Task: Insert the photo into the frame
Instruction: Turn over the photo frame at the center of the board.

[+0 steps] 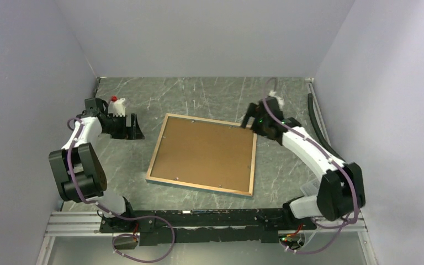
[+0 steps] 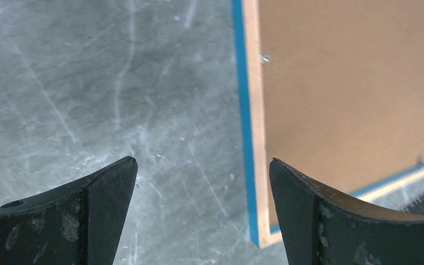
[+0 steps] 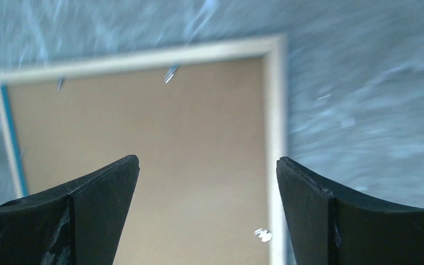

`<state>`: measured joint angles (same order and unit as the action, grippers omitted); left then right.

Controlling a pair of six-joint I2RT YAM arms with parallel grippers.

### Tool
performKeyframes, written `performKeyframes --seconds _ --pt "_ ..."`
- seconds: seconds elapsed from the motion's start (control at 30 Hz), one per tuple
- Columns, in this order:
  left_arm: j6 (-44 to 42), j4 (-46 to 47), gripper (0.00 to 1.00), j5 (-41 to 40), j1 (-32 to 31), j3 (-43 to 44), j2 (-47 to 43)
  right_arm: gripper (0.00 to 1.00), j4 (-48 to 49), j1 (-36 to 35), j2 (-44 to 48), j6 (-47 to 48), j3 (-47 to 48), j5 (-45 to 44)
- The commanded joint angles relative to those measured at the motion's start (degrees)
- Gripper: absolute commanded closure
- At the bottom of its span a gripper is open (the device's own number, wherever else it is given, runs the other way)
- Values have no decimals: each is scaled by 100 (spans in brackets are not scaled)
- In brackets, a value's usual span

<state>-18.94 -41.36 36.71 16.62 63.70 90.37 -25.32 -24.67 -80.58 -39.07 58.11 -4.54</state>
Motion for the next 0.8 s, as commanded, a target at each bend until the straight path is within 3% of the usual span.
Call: performKeyframes --seconds 0.0,0.13,0.27,0.37,0.47,0.6,0.7,0.77 --pt "1093 2060 5 -775 -17 -532 -139 0 145 603 732 357 -290 -1749" --pt "1291 2829 5 -783 -14 -785 118 0 1348 643 1102 1205 -1208 -3215" --pt "1732 4416 5 -754 -23 -1607 157 0 2372 763 1257 1748 -1943 -3929" --pt "2087 6010 5 -725 -19 -2378 62 0 3700 992 1613 1931 -2820 -3845" --pt "2147 7103 5 -651 -25 -2970 28 0 5830 1067 1745 2718 -3763 -3845" --pt "2151 7885 5 -672 -48 -3274 39 0 6587 1359 1264 3009 -4029 -3723" --pt "2174 8978 5 -679 -121 -3738 175 0 7266 1603 891 3065 -4234 -3585" --pt "2083 8814 5 -887 -227 -3730 89 0 7666 1745 590 3081 -4262 -3449"
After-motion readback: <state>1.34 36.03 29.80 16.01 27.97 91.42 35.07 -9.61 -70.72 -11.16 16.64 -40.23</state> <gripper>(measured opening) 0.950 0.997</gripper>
